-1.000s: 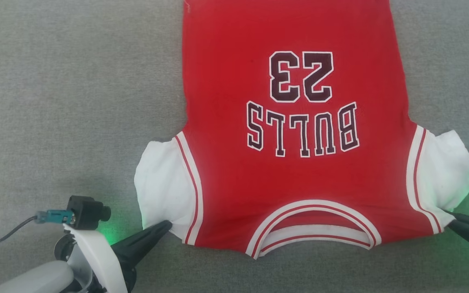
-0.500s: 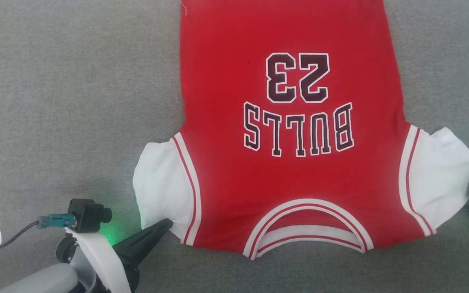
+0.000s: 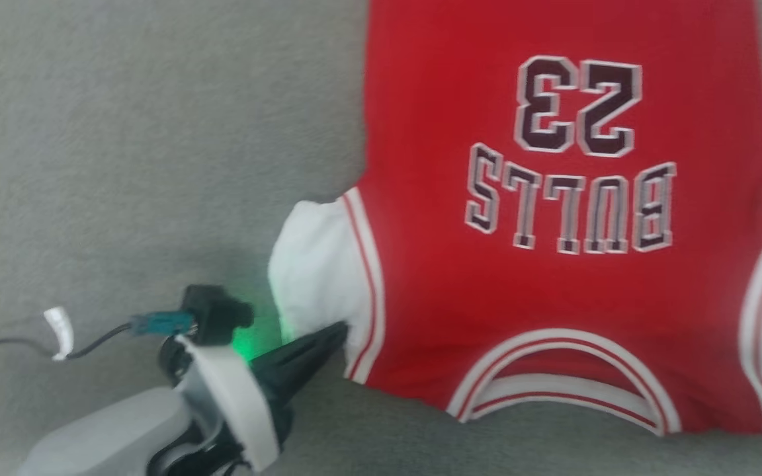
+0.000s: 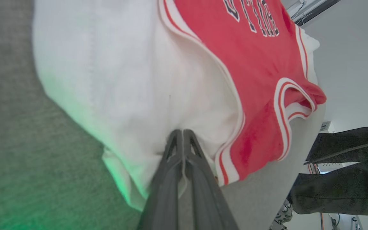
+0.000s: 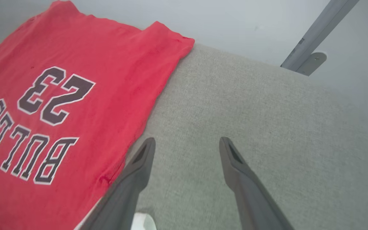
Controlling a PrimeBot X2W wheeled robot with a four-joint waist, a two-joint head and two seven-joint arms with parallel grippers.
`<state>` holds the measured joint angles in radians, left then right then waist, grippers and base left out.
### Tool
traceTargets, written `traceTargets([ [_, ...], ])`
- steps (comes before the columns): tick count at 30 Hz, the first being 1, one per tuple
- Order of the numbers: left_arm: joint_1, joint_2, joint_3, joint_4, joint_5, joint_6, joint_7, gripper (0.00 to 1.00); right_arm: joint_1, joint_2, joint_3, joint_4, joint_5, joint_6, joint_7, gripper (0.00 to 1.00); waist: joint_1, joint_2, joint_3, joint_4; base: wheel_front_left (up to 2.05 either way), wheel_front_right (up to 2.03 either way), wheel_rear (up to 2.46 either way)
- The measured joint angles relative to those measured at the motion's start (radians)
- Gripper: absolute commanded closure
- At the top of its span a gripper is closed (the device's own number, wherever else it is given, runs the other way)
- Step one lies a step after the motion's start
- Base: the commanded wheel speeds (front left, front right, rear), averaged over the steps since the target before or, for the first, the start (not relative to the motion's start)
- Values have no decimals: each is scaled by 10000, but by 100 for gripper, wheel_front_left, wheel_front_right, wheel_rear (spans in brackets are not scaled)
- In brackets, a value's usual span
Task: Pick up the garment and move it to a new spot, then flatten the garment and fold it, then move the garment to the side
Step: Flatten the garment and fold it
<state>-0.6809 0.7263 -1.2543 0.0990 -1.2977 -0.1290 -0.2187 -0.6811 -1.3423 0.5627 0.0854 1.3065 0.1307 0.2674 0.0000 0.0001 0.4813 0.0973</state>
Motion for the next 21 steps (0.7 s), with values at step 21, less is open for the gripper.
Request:
traceTargets([
  [21, -1392, -1335, -77, -566, 527, -113, -94, 100, -7911, 5189, -1406, 7285, -5797, -2, 6985, 0, 0, 1, 2363, 2498, 0, 0, 0],
])
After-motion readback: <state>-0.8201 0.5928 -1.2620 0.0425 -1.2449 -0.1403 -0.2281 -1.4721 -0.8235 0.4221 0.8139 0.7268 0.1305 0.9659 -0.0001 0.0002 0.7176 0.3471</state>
